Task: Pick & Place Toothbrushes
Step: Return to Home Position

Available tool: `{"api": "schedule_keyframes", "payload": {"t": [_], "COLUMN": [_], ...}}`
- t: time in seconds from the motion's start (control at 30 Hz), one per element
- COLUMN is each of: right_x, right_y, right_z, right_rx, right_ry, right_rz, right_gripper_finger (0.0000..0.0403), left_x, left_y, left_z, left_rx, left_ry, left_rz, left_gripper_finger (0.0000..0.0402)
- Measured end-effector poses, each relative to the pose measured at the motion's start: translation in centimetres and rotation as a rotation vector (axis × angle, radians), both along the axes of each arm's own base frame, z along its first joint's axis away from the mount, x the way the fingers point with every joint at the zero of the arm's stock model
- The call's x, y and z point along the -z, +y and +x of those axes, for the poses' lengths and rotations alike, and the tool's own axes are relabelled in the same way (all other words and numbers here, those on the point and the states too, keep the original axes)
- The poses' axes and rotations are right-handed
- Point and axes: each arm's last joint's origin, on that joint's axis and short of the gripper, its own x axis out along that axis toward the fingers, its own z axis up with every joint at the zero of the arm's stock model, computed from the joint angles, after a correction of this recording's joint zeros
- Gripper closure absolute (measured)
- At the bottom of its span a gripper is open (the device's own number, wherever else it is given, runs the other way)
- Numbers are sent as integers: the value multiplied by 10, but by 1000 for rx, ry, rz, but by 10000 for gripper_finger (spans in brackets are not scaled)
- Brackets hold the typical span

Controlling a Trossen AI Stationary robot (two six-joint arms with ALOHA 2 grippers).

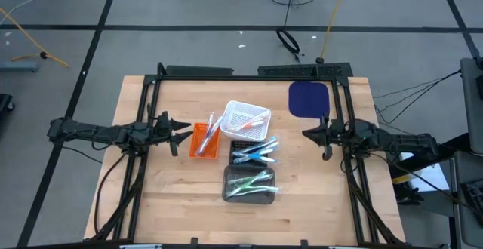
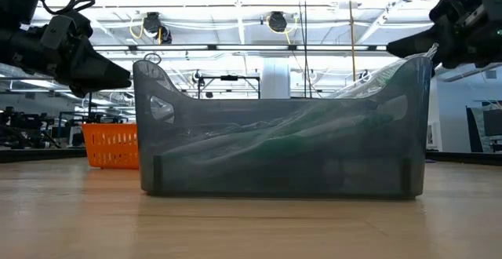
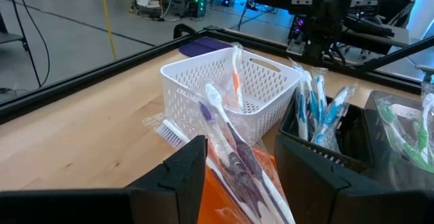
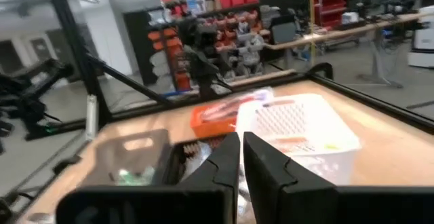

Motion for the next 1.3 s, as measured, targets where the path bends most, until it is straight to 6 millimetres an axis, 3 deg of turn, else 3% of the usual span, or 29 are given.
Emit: {"api": "schedule_keyframes", "payload": {"t": [1.3], "right_x": [-1], "right_y": [0], "right_z": [0], "right_rx": [-14], "right_ry": [-12], "right_rz": [6], "right_gripper_finger": [391], "left_x": [0], "left_y": [0], "left_z": [0], "left_rx": [0], "left_ry": [1], "left_rz": [0], "left_gripper_finger": [227]}}
